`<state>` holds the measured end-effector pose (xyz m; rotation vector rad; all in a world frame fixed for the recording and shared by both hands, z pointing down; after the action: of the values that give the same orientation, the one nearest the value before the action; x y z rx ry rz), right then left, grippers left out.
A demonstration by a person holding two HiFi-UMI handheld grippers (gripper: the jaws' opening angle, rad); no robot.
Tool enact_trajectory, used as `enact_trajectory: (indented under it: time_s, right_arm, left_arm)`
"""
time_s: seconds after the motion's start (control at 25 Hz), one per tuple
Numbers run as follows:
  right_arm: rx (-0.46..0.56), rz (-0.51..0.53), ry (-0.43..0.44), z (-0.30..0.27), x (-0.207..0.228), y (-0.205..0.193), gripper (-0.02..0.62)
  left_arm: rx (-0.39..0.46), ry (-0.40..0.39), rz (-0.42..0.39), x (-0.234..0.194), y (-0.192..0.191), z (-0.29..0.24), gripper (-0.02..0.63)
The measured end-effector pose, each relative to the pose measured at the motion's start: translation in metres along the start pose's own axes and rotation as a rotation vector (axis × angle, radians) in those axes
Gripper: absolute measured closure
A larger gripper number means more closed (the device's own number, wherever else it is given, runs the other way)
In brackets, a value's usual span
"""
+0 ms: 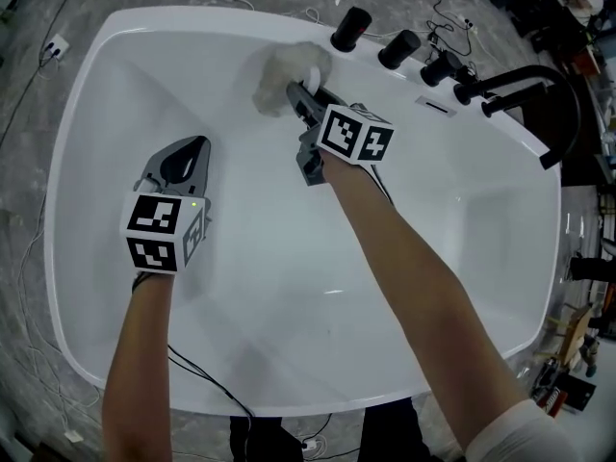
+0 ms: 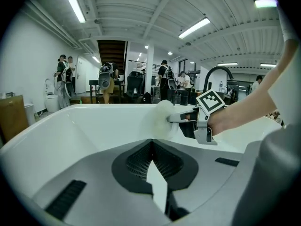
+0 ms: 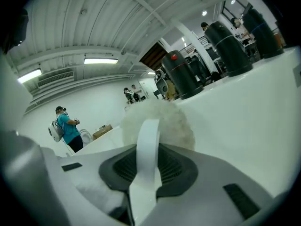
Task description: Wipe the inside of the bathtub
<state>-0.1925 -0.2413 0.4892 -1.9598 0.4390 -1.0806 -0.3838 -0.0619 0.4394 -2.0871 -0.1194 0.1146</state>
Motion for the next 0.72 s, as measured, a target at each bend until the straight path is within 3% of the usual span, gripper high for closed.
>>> enact_trajectory:
  time_s: [0.44, 0.72]
  right_arm:
    - [-0.067, 0.059, 0.084, -0.090, -0.063, -0.020, 0.504]
    - [-0.070, 0.069, 0.119, -0.134, -0.092, -0.033, 0.503]
  left_arm:
    - [0.002, 0.066, 0.057, -0.082, -0.021, 0.013, 0.600]
    - [0.027, 0.085, 0.077, -0.110, -0.031, 0.024, 0.600]
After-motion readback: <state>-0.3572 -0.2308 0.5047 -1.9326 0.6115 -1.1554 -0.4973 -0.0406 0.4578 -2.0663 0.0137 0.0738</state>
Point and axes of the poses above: the fingertips, and each gripper's own axes: z backward along the fingers, x to its right, y out of its top, the point moved 8 cm from there along z, backward along the fingers, and after that the axes turned 5 degrees about y, right-handed, at the moved point
